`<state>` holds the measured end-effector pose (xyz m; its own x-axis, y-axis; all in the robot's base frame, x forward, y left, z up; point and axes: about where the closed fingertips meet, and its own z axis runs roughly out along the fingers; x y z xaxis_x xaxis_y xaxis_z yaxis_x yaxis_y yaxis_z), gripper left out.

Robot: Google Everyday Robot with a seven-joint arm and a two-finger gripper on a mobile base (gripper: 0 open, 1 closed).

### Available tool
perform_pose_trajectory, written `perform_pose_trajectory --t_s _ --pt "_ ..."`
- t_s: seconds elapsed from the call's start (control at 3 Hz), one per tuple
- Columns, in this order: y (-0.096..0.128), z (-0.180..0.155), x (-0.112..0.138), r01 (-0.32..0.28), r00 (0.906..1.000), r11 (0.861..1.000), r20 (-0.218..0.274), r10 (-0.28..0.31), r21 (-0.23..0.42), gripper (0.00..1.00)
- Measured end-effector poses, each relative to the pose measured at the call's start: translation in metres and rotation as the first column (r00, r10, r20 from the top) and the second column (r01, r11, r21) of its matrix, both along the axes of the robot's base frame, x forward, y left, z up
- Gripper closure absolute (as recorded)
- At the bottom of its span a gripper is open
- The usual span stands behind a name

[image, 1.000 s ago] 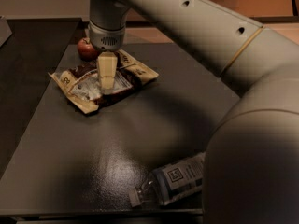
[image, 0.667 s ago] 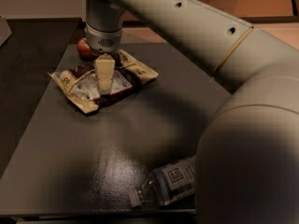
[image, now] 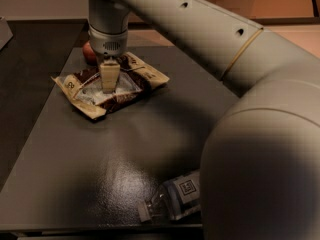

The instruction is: Move brown chip bag near blue plastic bottle

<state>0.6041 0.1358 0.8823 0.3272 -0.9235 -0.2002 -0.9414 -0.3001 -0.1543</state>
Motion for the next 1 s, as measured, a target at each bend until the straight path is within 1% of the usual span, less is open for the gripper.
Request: perform_pose_trajectory --t_s 0.33,0.67,1.0 --pt "-0.001 0.01 0.001 -0.009 0.9999 1.0 0.014 0.009 0.006 0.88" --pt "-0.012 0.028 0.001 -0.024 0.999 1.0 0.038 0.024 0.016 1.0" --pt "-0.035 0.042 -0.008 -0.047 0.9976 0.999 0.052 0.045 0.028 1.0"
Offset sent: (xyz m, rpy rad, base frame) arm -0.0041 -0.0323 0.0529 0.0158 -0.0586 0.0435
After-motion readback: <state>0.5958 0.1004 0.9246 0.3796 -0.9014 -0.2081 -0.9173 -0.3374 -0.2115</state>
